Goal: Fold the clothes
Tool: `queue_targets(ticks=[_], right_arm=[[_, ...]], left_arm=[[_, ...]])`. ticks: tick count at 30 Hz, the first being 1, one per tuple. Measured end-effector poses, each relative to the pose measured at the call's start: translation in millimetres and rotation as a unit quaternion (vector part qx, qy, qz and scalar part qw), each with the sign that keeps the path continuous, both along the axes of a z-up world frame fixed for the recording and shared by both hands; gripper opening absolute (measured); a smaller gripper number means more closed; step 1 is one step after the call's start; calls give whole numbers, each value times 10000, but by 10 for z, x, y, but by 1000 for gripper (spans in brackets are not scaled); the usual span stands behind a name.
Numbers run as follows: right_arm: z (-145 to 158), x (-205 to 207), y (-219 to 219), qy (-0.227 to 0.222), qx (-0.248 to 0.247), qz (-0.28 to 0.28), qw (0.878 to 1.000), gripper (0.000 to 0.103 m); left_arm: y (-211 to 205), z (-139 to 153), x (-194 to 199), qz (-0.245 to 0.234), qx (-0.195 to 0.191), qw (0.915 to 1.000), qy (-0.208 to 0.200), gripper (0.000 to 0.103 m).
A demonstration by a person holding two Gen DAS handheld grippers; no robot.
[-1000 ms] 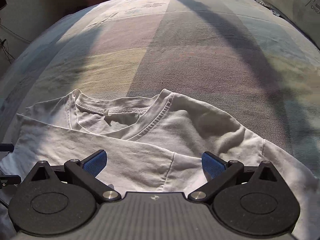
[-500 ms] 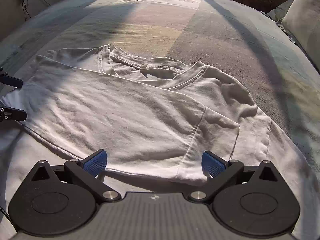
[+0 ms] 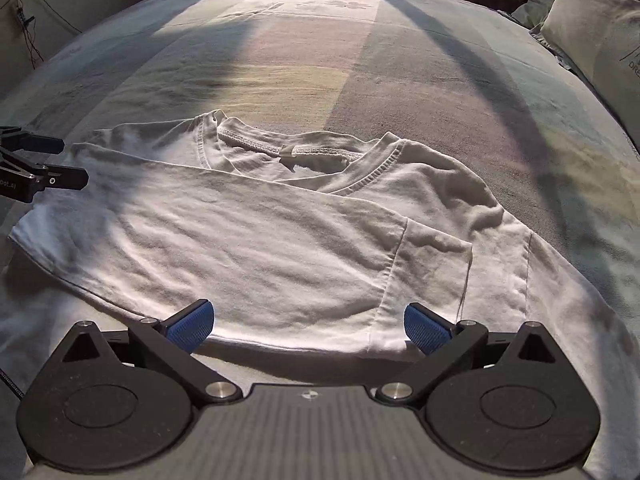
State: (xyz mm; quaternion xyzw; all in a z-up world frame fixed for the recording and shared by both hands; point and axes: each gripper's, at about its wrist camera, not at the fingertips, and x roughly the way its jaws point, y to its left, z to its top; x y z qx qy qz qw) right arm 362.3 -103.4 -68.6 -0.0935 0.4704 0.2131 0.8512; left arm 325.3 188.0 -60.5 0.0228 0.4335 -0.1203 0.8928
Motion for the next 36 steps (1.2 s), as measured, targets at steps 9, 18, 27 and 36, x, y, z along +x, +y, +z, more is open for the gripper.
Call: queue_targets(ticks=[9, 18, 27, 36], right_arm=[[4, -245, -18, 206, 82, -172, 9996, 103], [96, -394, -136, 217, 158, -270, 9993, 103], [-74, -721, -307, 586, 164, -284, 9977, 103], [-95, -1130, -605, 757, 259, -434, 9958, 103]], left_arm=[[-199, -93, -504, -246, -160, 9985, 463, 102], [-347, -141, -581, -220, -72, 9974, 676, 102], [-462, -54, -602, -123, 85, 9983, 571, 102], [-977, 85, -516, -373, 288, 9982, 382, 102]])
